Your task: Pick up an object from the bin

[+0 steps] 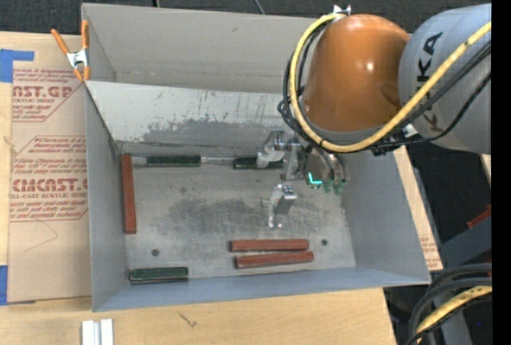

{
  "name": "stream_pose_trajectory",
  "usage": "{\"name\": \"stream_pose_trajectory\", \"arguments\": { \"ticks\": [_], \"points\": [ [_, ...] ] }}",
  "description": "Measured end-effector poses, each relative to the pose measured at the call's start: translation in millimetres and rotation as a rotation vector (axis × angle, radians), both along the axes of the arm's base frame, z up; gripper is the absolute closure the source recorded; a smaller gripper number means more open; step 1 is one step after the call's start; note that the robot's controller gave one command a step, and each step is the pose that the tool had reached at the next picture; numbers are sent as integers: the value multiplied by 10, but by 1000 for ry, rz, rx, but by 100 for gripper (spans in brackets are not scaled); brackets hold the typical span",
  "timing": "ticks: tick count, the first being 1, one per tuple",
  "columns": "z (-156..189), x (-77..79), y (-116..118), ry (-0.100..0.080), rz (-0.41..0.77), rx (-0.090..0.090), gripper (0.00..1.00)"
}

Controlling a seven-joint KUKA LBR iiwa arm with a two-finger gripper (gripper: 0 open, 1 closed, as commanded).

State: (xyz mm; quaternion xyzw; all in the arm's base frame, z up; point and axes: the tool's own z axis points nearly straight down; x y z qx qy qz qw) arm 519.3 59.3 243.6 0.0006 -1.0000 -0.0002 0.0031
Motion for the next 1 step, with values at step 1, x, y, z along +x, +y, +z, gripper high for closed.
{"name": "stream_pose_trajectory", "arguments": {
  "ticks": [1],
  "points": [
    [35, 15, -3, -8, -1, 1, 0]
  ]
}}
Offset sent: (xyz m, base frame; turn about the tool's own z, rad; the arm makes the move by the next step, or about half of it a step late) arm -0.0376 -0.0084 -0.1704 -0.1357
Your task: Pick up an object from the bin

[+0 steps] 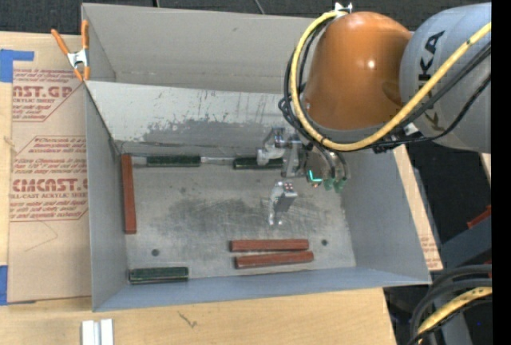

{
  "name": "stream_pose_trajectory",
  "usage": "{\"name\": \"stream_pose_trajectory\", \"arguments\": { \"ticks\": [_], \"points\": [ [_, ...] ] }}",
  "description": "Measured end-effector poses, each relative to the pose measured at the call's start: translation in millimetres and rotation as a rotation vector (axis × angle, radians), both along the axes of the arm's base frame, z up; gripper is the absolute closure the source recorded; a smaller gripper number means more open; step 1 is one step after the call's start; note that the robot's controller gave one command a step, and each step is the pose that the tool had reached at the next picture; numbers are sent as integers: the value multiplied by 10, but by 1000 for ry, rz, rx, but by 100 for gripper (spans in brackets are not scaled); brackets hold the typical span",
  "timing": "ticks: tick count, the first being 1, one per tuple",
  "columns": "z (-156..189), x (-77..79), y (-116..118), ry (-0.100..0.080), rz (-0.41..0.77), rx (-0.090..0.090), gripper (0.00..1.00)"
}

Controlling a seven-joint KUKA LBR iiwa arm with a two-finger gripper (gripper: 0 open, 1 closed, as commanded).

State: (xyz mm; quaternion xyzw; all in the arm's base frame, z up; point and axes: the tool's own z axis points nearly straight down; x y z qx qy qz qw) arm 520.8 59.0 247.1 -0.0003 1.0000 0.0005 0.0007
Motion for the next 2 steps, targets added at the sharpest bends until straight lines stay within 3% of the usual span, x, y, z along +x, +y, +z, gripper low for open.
{"name": "stream_pose_trajectory", "arguments": {
  "ticks": [1, 2],
  "points": [
    [-435, -87, -16, -8, 37, 0, 0],
    [-1126, -92, -122, -4, 214, -1, 0]
  ]
}}
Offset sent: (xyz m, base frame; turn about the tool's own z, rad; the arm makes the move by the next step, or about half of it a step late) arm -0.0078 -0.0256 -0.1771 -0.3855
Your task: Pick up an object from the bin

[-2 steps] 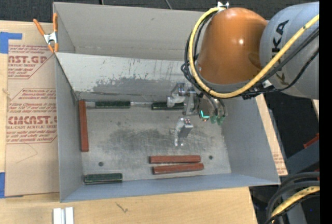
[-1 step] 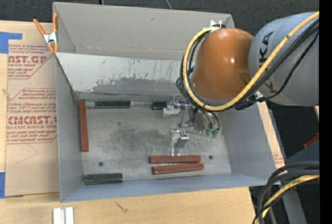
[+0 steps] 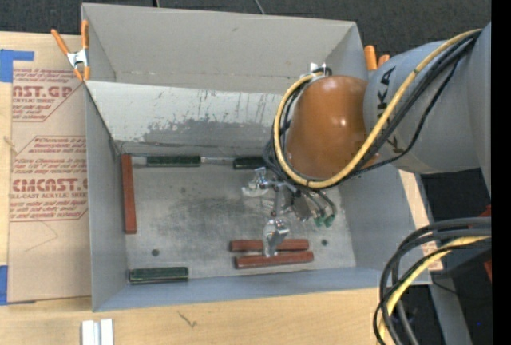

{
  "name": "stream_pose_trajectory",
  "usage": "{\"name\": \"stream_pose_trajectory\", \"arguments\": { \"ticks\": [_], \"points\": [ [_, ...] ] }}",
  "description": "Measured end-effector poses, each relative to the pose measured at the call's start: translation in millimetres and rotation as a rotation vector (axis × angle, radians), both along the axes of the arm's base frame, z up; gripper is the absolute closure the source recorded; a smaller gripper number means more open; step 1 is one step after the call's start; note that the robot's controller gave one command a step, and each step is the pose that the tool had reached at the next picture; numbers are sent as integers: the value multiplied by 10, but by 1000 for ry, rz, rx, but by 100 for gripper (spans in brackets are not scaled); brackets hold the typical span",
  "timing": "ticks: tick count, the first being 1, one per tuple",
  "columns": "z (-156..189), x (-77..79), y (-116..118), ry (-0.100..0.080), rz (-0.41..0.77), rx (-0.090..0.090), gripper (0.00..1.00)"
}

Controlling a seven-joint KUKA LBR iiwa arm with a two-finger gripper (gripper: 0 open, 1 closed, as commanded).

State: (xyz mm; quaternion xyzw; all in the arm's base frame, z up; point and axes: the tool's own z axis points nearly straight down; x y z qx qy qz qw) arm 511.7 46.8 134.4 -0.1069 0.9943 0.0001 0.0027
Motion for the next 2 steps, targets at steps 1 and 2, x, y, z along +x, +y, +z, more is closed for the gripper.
{"name": "stream_pose_trajectory", "arguments": {
  "ticks": [1, 2],
  "points": [
    [-590, -84, -138, -15, 79, 3, 100],
    [-590, -84, -138, -15, 79, 4, 100]
  ]
}}
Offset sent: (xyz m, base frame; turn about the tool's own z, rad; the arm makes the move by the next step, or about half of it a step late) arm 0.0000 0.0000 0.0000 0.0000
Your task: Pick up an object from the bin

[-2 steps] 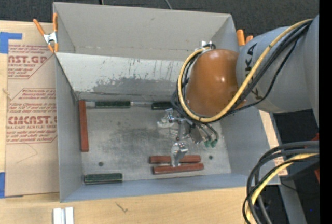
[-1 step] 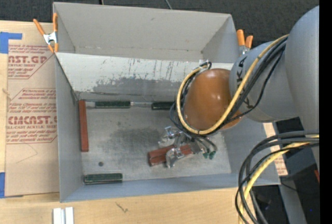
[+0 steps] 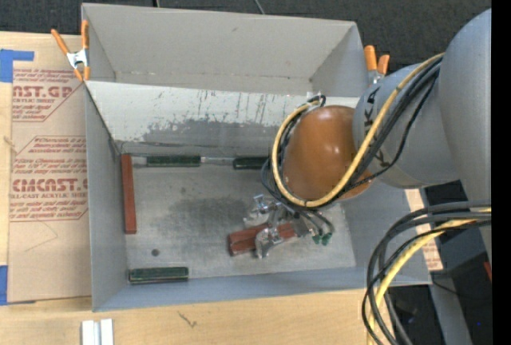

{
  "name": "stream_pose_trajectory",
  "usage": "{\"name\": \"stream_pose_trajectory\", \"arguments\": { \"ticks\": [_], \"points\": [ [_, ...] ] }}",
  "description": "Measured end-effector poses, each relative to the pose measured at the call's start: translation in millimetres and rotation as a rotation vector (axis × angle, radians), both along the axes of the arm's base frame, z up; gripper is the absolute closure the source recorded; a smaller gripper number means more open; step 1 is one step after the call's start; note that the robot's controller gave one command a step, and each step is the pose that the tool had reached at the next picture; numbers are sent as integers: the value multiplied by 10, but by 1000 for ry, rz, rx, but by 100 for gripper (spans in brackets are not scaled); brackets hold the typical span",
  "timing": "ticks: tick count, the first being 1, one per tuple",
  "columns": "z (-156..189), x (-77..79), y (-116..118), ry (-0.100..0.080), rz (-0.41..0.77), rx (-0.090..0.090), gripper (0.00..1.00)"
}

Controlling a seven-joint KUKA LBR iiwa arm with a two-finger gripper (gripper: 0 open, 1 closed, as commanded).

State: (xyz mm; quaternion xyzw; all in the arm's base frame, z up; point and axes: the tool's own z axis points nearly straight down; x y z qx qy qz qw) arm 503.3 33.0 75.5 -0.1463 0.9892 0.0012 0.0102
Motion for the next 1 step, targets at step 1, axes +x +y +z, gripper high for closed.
{"name": "stream_pose_trajectory", "arguments": {
  "ticks": [1],
  "points": [
    [1945, -102, -40, 11, 92, -6, 100]
  ]
}}
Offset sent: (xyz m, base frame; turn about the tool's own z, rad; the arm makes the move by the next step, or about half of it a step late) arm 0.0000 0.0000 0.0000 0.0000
